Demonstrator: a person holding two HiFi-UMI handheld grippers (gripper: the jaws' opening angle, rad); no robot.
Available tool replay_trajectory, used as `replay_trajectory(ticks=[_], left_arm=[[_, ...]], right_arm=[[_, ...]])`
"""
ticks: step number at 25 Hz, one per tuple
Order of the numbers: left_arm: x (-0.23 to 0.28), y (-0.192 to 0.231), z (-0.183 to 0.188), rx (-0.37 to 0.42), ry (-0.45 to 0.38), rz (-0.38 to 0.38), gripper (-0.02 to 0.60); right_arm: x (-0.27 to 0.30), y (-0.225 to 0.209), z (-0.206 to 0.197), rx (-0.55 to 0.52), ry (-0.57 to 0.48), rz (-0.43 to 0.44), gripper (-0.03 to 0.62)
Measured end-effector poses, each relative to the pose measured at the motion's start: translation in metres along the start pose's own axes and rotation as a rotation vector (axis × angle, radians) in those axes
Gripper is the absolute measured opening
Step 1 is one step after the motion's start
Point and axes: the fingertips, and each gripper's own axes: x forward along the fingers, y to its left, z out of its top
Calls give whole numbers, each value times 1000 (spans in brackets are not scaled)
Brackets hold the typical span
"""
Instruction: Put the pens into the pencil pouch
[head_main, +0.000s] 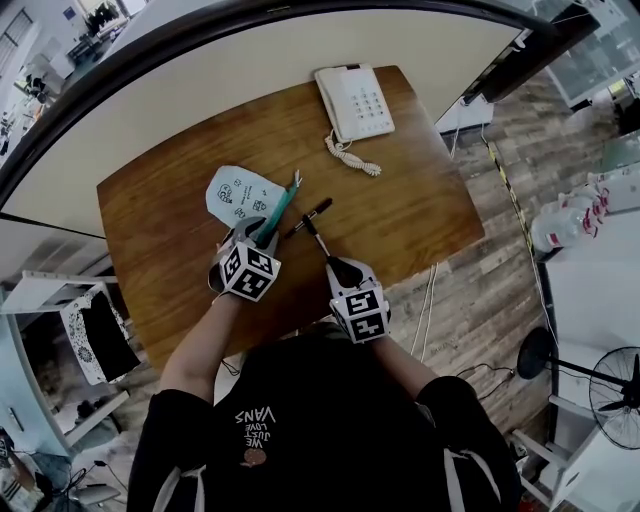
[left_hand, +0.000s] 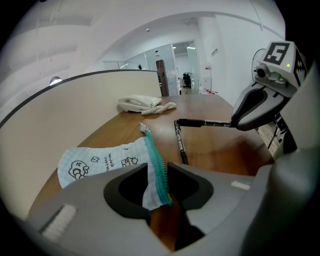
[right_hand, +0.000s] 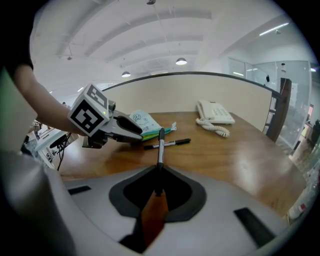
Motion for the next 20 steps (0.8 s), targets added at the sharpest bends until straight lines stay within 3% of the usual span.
replay_trajectory(ticks=[5,12,20], left_arm=[[-3,3,1,-17,-13,11,49],[-22,13,15,-113,-107,-12,34],[-56,20,36,-139,-238,-42,31]], right_arm=[[0,0,-1,7,-3,-1,52],[0,6,6,6,-15,-7,52],[1,28,18,15,-25,-16,52]])
